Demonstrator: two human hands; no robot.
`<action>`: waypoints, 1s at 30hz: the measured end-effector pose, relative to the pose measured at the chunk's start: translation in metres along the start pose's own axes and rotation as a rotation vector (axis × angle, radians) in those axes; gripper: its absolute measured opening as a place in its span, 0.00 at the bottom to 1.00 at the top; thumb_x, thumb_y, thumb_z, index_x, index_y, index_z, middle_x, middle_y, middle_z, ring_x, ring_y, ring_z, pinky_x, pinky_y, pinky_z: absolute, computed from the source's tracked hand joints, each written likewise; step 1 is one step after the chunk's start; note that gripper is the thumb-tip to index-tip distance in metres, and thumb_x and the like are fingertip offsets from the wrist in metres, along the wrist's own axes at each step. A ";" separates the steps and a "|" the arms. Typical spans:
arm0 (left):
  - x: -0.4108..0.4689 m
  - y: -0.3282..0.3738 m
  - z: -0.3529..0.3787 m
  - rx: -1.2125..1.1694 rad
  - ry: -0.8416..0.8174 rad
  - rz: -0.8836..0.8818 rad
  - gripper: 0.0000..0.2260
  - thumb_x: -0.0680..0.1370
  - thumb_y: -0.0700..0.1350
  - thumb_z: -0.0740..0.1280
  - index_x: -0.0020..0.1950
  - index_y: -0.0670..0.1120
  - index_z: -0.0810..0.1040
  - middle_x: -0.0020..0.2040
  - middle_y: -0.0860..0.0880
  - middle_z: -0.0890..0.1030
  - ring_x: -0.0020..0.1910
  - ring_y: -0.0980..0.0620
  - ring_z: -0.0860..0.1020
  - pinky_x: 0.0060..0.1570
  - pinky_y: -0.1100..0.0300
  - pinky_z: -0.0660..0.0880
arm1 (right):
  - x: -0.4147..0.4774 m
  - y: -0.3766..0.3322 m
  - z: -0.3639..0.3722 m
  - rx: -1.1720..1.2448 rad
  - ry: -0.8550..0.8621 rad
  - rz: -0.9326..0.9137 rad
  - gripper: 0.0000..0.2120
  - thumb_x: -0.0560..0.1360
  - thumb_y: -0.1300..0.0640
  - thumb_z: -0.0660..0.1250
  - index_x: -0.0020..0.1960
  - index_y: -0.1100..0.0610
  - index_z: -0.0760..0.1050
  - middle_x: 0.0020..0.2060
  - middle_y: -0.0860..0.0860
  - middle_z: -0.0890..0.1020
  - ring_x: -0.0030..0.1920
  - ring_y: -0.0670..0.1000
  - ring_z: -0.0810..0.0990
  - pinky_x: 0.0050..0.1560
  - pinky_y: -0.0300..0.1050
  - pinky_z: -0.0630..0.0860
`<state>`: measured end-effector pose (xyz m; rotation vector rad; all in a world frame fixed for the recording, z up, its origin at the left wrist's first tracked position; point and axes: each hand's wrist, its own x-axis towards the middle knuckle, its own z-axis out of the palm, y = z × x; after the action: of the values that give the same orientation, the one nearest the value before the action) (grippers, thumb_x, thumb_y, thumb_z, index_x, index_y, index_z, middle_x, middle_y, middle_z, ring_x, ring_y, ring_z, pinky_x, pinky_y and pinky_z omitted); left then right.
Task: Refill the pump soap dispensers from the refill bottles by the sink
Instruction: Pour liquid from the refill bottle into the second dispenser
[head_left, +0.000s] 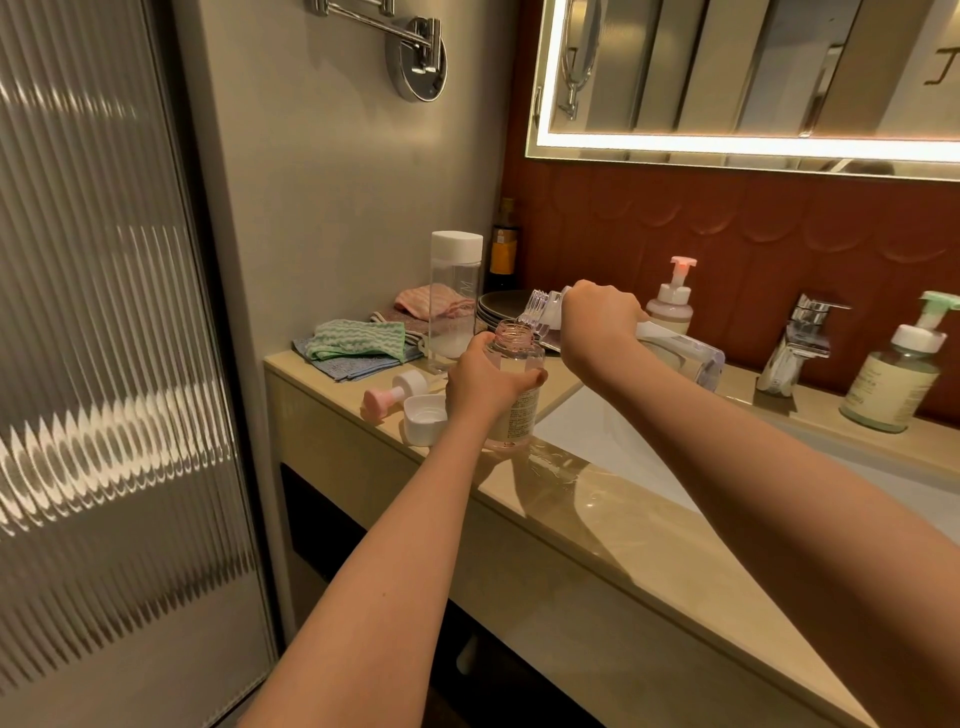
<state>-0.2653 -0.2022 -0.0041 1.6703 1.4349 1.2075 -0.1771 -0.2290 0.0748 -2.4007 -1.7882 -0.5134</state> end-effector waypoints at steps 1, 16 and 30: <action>0.000 0.000 0.000 -0.001 0.000 0.000 0.37 0.69 0.53 0.74 0.73 0.47 0.62 0.70 0.46 0.68 0.68 0.44 0.67 0.59 0.51 0.71 | 0.000 0.000 0.000 0.005 -0.002 0.001 0.23 0.73 0.63 0.69 0.67 0.61 0.69 0.61 0.57 0.75 0.62 0.62 0.74 0.64 0.61 0.69; 0.000 0.000 0.001 0.001 0.001 0.000 0.37 0.69 0.53 0.74 0.73 0.47 0.62 0.70 0.46 0.69 0.68 0.44 0.67 0.58 0.51 0.71 | 0.000 0.000 0.000 -0.004 0.009 -0.002 0.21 0.73 0.63 0.69 0.66 0.61 0.71 0.60 0.57 0.76 0.61 0.61 0.75 0.62 0.60 0.71; -0.001 0.001 -0.001 0.009 -0.009 0.000 0.36 0.70 0.53 0.73 0.73 0.47 0.61 0.71 0.46 0.68 0.68 0.44 0.67 0.58 0.51 0.71 | -0.001 0.000 0.000 0.009 0.007 0.009 0.21 0.74 0.62 0.69 0.66 0.61 0.71 0.59 0.57 0.77 0.62 0.62 0.75 0.64 0.60 0.69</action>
<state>-0.2655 -0.2038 -0.0031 1.6796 1.4368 1.1935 -0.1779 -0.2302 0.0748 -2.3973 -1.7721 -0.5110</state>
